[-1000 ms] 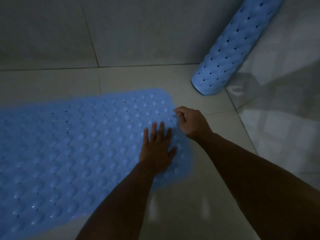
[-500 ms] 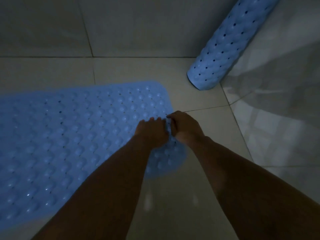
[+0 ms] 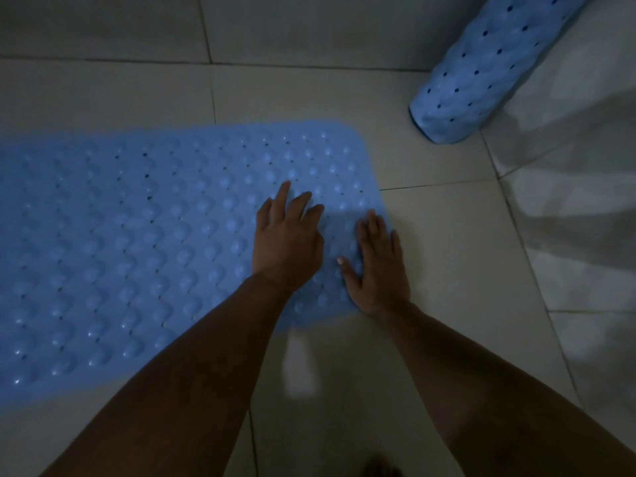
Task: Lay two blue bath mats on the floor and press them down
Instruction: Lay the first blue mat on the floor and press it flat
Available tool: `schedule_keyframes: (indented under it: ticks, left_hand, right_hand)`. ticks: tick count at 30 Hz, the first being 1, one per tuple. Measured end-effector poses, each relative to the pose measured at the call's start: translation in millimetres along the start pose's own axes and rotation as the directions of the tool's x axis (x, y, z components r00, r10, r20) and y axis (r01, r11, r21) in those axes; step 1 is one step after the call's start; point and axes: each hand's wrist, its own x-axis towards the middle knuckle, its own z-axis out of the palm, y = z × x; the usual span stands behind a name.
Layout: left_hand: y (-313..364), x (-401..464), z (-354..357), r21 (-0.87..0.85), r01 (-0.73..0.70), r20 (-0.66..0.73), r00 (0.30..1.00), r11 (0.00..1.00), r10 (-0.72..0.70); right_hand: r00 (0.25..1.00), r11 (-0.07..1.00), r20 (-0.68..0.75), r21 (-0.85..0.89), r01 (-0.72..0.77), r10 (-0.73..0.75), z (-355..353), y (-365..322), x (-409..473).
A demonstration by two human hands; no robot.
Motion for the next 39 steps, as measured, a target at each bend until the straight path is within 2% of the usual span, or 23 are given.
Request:
schedule_keyframes:
  ticks: [4,7,8,12,15,20,23,25,28,30,32,36,39]
  left_hand:
    - [-12,-21,0,0.025,0.052,-0.025,0.998,0.998,-0.052]
    - [-5,-32,5,0.039,0.017,0.034,0.999,0.999,-0.019]
    - [1,-34,7,0.041,-0.026,0.073,0.997,0.999,0.023]
    - [26,-42,31,0.082,-0.134,0.224,0.968,0.988,0.113]
    - [27,-48,41,0.109,-0.163,0.232,0.963,0.981,0.135]
    - [25,-44,41,0.118,-0.18,0.206,0.966,0.977,0.154]
    - [20,-48,43,0.099,-0.175,0.282,0.949,0.979,0.141]
    - [20,-42,37,0.06,-0.151,0.359,0.926,0.987,0.12]
    - [14,-24,4,-0.16,-0.043,0.454,0.884,0.986,0.112]
    - [-5,-22,-20,-0.268,0.025,0.303,0.951,0.963,0.06]
    - [-29,-30,-36,-0.268,0.053,0.14,0.99,0.962,-0.015]
    - [-70,-64,-57,-0.142,0.132,0.024,0.991,0.981,-0.13]
    - [-97,-84,-67,-0.081,0.19,-0.051,0.979,0.978,-0.195]
  right_hand:
    - [0.997,0.998,0.079,0.057,-0.022,0.018,-15,-2,6]
    - [0.968,0.983,0.196,0.069,-0.17,0.153,-56,-1,39]
    - [0.968,0.981,0.181,0.06,-0.186,0.173,-71,0,52]
    - [0.992,0.989,0.113,0.134,-0.069,0.054,-90,4,76]
    - [0.999,0.987,0.044,0.164,0.001,-0.009,-81,1,78]
    - [0.991,0.991,-0.111,0.106,0.084,-0.072,-56,-6,78]
    - [0.987,0.991,-0.149,0.114,0.07,-0.053,-49,-17,71]
    - [0.99,0.99,-0.136,0.128,0.053,-0.035,-55,-27,67]
    - [0.995,0.987,-0.095,0.157,0.038,-0.023,-74,-45,65]
    - [0.996,0.991,-0.068,0.122,0.063,-0.055,-81,-62,63]
    - [0.991,0.988,-0.044,0.087,0.128,-0.125,-78,-80,57]
    - [0.976,0.972,-0.051,0.099,0.214,-0.21,-45,-128,33]
    - [0.964,0.971,0.118,0.051,0.232,-0.237,-4,-163,3]
